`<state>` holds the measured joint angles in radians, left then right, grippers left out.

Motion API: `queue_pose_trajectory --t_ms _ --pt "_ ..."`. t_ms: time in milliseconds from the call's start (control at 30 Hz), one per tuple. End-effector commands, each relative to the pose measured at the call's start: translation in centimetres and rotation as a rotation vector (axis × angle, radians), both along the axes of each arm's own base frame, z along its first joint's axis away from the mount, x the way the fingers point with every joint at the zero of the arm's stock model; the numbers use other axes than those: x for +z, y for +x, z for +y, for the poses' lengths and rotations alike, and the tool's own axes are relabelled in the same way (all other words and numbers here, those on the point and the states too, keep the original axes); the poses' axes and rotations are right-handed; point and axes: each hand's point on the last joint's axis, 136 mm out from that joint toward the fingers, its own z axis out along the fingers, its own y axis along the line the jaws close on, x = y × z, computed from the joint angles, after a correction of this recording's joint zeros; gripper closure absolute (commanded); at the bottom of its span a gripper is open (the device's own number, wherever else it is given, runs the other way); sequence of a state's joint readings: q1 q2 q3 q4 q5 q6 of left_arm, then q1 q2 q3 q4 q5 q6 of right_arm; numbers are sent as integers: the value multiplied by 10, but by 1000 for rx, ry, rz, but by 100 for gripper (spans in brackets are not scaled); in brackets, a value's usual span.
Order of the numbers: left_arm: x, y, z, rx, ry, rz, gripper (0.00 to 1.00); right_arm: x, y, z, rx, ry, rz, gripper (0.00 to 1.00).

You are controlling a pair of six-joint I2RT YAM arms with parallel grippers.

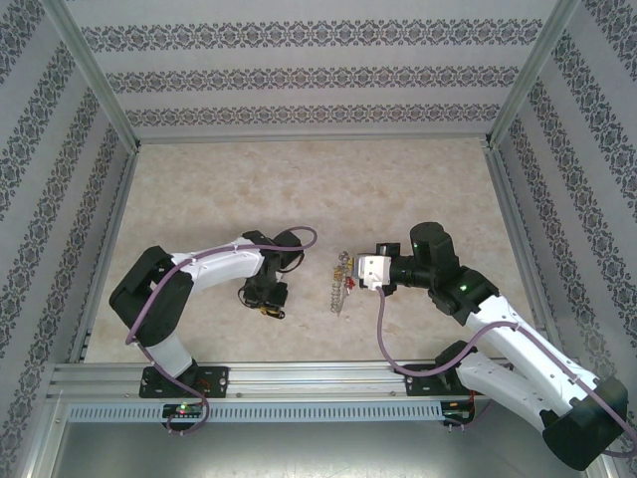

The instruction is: Put the keys on the keyring

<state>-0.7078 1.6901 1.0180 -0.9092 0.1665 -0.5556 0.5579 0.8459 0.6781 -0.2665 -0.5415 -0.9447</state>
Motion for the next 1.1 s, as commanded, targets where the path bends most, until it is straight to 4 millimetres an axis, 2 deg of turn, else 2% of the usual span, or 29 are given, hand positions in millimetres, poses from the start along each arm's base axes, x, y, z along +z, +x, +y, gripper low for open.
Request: queue_pose_trajectory --t_ms 0,133,333,467,700,733,800,867,933,1067 --pt "-8 -7 9 -65 54 18 77 15 -2 1 17 43 -20 100" --pt "-7 -3 9 -87 59 7 78 17 -2 0 11 41 -26 100" --pt "-4 8 1 -138 54 -6 100 17 -2 0 9 42 -23 100" --pt "-5 15 -20 -202 -30 5 100 17 -2 -2 0 36 -29 100" --pt "-4 52 -46 -391 -36 -5 100 15 1 -7 -21 17 -25 100" --pt "-7 57 -50 -399 -53 -5 99 15 1 -8 -24 15 -26 100" --pt "-12 65 -52 -400 -72 3 79 16 1 -10 -32 12 -26 100" --pt "-13 73 -52 -393 -87 -4 72 14 1 -13 -41 5 -25 100" --pt "-10 81 -54 -371 -137 -35 60 13 2 -17 -59 -2 -27 100" --pt "-2 92 -64 -330 -252 -129 55 11 3 -24 -87 -2 -11 100"
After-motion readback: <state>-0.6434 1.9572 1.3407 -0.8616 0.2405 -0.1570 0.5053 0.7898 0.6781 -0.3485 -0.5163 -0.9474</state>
